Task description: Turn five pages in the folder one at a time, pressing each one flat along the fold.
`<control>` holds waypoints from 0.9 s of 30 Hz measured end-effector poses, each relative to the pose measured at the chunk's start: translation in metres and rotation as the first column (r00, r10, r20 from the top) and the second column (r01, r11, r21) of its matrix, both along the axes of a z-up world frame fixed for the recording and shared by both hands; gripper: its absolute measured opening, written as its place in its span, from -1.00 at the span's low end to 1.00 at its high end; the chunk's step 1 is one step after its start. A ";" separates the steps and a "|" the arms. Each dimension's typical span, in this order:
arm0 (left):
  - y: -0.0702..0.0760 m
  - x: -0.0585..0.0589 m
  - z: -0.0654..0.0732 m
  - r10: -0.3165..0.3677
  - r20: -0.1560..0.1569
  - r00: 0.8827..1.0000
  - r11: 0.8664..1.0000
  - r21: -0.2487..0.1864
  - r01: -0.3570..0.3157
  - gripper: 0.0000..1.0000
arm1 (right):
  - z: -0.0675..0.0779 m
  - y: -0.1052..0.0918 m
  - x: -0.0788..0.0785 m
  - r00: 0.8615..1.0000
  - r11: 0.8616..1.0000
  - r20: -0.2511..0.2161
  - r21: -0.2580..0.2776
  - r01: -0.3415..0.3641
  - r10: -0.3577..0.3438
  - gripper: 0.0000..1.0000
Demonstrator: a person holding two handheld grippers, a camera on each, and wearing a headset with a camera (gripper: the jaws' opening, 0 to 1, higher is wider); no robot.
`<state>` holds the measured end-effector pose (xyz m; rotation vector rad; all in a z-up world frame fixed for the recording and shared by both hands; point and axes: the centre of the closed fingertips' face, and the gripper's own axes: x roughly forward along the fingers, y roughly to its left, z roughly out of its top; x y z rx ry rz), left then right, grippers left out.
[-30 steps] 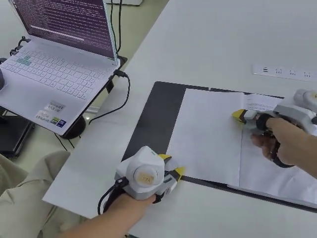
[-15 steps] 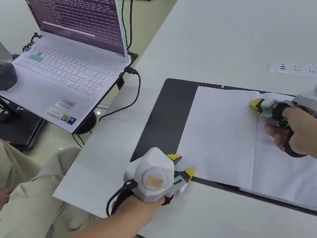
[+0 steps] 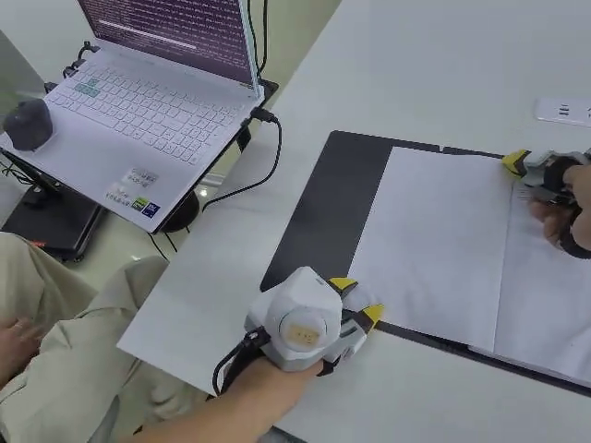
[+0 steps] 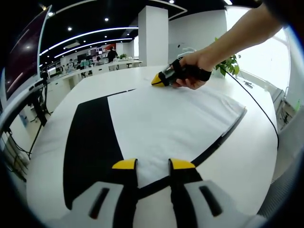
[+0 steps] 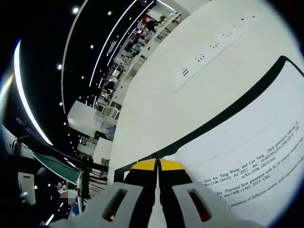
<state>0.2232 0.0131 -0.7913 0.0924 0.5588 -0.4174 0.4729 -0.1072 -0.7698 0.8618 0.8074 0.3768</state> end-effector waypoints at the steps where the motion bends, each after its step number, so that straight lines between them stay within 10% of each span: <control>1: 0.000 0.000 0.000 0.001 0.000 1.000 1.000 0.000 -0.001 -0.51 | 0.000 0.000 0.000 1.000 1.000 -0.001 0.004 0.003 -0.003 -1.00; 27: 0.000 0.000 -0.001 0.002 -0.001 1.000 1.000 0.004 -0.002 -0.51 | 0.000 0.000 -0.045 0.993 0.987 -0.110 0.158 -0.028 0.046 -1.00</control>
